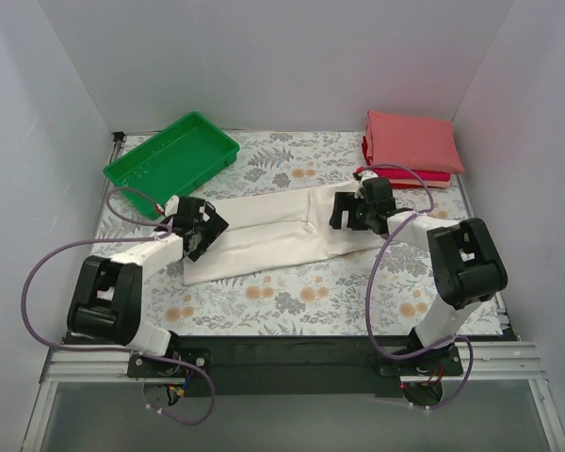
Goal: Fold and stack the t-shirts
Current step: Fold the tshirt
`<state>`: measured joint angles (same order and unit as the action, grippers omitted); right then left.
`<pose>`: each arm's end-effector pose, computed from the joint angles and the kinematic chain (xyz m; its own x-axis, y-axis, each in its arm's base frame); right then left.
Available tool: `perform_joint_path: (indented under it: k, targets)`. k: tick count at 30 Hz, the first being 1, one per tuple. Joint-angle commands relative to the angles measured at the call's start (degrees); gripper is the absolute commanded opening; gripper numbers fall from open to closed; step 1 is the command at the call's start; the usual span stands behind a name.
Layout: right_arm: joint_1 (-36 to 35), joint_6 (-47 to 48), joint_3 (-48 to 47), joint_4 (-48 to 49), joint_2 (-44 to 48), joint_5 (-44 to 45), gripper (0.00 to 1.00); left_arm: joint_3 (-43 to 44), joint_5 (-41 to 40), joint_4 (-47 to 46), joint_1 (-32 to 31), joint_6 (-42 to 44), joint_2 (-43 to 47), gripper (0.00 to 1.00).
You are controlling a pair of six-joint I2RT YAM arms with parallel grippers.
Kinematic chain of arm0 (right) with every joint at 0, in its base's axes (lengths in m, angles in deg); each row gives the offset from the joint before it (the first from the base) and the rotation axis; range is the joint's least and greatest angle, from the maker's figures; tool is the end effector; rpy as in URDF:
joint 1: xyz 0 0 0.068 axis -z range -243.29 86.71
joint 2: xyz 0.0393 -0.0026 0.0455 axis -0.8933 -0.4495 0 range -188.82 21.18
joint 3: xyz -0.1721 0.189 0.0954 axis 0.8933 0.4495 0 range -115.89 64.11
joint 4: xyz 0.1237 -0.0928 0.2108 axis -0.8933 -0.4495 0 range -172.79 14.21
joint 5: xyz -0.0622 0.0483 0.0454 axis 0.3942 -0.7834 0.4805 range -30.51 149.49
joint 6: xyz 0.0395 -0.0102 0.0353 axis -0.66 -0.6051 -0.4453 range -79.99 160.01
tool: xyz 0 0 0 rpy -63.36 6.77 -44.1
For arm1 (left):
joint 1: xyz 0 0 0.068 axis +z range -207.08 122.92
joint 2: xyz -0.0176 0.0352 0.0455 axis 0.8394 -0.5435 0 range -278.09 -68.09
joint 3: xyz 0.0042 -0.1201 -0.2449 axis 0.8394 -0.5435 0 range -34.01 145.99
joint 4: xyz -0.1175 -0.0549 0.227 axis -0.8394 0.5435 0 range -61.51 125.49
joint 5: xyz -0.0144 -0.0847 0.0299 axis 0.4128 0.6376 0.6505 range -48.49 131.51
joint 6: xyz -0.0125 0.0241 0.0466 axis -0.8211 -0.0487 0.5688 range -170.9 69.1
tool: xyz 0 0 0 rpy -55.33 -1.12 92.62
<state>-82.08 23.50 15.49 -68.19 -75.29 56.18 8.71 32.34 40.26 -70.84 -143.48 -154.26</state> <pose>0.3233 0.1123 0.1637 -0.6898 0.0651 -0.7210 -0.1744 0.9517 0.2528 0.2769 -0.0620 0.1622 -0.1106 -0.9883 -0.1051 -0.8037 0.1512 -0.5755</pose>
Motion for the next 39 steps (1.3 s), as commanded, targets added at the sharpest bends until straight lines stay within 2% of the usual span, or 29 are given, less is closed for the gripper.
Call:
perform_joint_path:
  k: [1,3,7,10,13,18,22,31,34,39]
  targets:
    - [-2.5,2.5,-6.0,-3.7,-6.2,-7.4,0.98,-8.5,-2.1,12.6,-1.5,-3.6,5.6,0.93]
    - [-4.3,3.7,-9.2,-4.7,-10.2,-8.5,0.98,-10.5,-2.6,14.8,-2.9,-4.8,11.7,0.93]
    - [-7.7,5.7,-22.3,-7.5,-18.5,-10.0,0.98,-14.5,-0.2,17.4,-6.5,-7.4,20.1,0.93]
    - [-9.1,6.6,-30.4,-12.4,-25.1,-10.9,0.98,-17.9,3.9,16.9,-11.8,-9.6,24.0,0.93]
    - [-9.1,7.4,-42.2,-16.6,-31.4,-9.7,0.98,-20.1,6.9,15.1,-17.4,-12.1,24.5,0.93]
    - [-8.1,9.5,-58.1,-23.4,-40.4,-4.3,0.98,-18.8,11.0,8.8,-25.7,-13.0,18.2,0.93]
    - [-5.8,9.8,-65.7,-25.1,-45.8,-5.7,0.98,-15.1,13.6,-0.1,-31.8,-12.5,9.7,0.93]
    - [0.3,5.4,-80.4,-22.8,-55.6,-10.6,0.98,-0.5,15.3,-5.1,-40.9,-10.2,-9.5,0.93]
    - [0.9,5.3,-81.1,-20.2,-55.2,-12.9,0.98,4.7,13.2,-1.2,-42.9,-9.1,-11.2,0.93]
    - [0.9,7.1,-80.6,-19.2,-51.5,-15.7,0.98,8.3,5.8,2.5,-45.9,-7.2,-6.5,0.93]
